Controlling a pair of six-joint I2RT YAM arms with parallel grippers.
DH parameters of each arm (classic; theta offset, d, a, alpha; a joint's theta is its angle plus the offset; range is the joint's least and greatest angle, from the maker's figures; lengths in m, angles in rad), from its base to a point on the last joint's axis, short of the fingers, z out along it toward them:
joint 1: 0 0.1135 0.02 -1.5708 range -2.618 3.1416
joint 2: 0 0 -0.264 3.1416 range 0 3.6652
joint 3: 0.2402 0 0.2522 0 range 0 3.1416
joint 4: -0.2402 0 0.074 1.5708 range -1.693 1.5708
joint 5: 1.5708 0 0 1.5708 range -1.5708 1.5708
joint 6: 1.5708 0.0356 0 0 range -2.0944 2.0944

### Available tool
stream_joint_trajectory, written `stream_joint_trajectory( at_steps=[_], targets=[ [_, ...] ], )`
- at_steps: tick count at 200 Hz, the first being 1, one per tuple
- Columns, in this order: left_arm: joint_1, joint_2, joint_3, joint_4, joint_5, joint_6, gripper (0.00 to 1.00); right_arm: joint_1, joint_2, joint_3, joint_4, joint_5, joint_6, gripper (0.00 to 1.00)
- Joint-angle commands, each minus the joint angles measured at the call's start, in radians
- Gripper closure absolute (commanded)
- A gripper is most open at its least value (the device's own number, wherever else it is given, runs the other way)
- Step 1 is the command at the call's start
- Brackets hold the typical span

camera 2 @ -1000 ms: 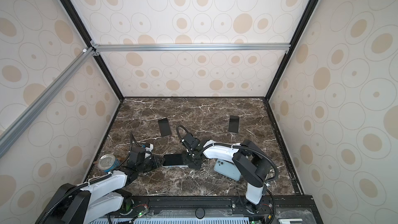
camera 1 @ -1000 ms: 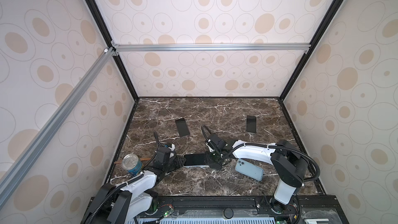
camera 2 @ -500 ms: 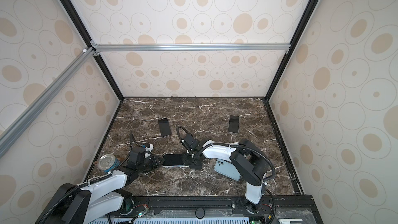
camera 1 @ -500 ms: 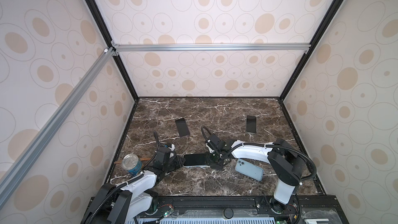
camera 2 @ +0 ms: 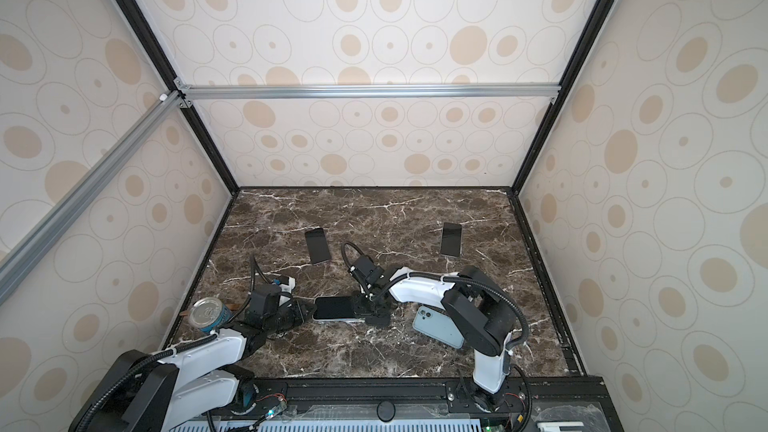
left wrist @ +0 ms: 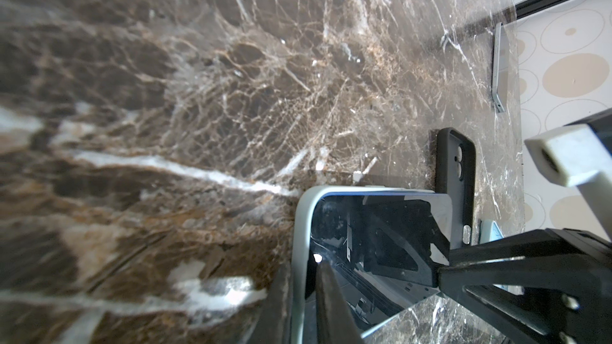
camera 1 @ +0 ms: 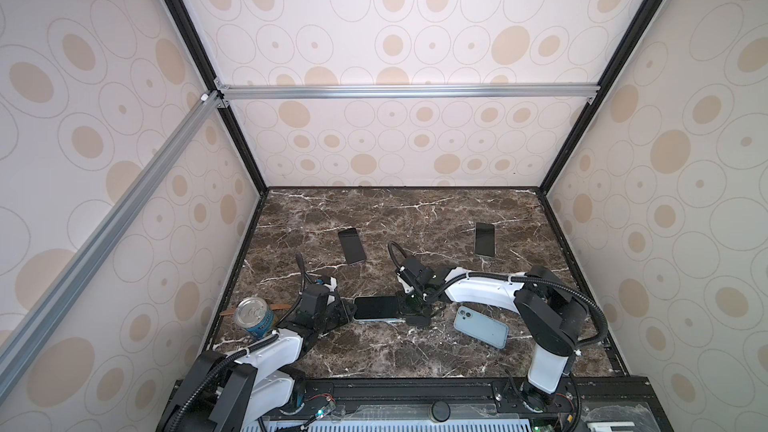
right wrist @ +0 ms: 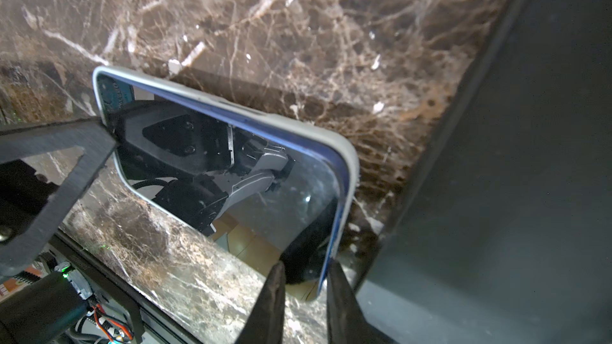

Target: Put the phone into the phone case

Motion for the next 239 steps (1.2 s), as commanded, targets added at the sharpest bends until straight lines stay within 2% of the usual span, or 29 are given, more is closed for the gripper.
stream_joint_trajectory(
  at_steps=[1, 32, 69, 148, 239],
  targets=[
    [-0.022, 0.015, -0.015, -0.044, 0.048, -0.007, 0.86, 0.026, 0.066, 0.006, 0.007, -0.01, -0.039, 0.82],
    [-0.023, -0.013, -0.027, -0.076, -0.001, -0.008, 0.9, 0.026, 0.073, 0.041, -0.075, 0.032, -0.09, 0.83],
    [-0.023, -0.048, -0.044, -0.088, -0.042, -0.017, 0.9, 0.028, 0.091, 0.052, -0.082, 0.044, -0.109, 0.84],
    [-0.022, -0.002, -0.05, -0.058, -0.015, -0.015, 0.9, 0.06, 0.205, 0.077, -0.148, 0.079, -0.132, 0.87],
    [-0.023, -0.028, -0.05, -0.07, -0.035, -0.014, 0.9, 0.067, 0.314, 0.088, -0.164, 0.111, -0.159, 0.86]
  ],
)
